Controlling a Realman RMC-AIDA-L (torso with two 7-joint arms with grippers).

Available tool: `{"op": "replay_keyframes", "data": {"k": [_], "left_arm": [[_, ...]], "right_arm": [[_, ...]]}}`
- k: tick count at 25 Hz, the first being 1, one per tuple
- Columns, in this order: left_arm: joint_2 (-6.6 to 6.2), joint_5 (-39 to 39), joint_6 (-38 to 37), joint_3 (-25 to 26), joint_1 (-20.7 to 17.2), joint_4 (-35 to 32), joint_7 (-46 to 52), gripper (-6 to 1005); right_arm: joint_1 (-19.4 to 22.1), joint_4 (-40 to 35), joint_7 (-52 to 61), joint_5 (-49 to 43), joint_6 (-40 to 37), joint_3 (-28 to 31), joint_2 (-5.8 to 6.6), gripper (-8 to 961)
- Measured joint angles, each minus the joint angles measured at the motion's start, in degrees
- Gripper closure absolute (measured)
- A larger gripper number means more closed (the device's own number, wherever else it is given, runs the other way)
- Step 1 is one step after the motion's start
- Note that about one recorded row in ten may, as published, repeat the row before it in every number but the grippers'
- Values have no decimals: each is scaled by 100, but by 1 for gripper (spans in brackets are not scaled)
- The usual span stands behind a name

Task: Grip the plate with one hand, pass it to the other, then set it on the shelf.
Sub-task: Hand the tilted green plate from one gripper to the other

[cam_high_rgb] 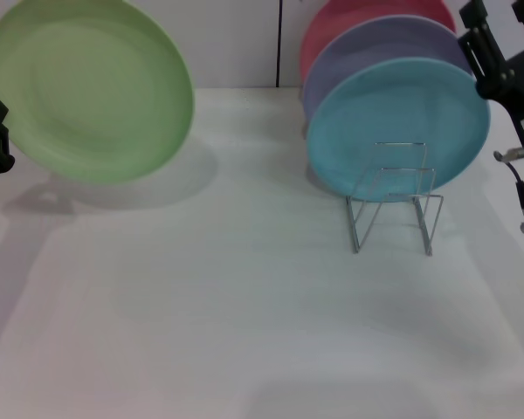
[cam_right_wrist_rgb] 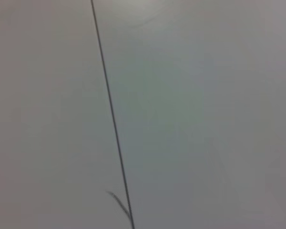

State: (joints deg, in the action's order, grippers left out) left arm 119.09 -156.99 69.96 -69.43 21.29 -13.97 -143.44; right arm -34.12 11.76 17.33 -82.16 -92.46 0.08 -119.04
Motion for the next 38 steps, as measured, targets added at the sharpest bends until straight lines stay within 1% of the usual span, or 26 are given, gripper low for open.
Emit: {"op": "replay_keyframes", "data": {"k": [6,11,24,34,38], "left_arm": [[0,-1,-21,26,32,67,-7,966],[0,0,-27,26,55,70,-9,966],[0,2,-43,26,69,73,-9,966],[0,2,-45,-20,77,174,-9,967],[0,2,-44,-26,172,355,-47,967]], "right_arm": [[-249,-55,-38,-10,160,28,11,219],[-332,-79,-44,-12,224,43,5,219],[-349,-39,-46,-85,225,4,-19,219],[-301,147,-46,-659,272,0,-23,219],[-294,301,-46,-890,485,0,-22,219]]}}
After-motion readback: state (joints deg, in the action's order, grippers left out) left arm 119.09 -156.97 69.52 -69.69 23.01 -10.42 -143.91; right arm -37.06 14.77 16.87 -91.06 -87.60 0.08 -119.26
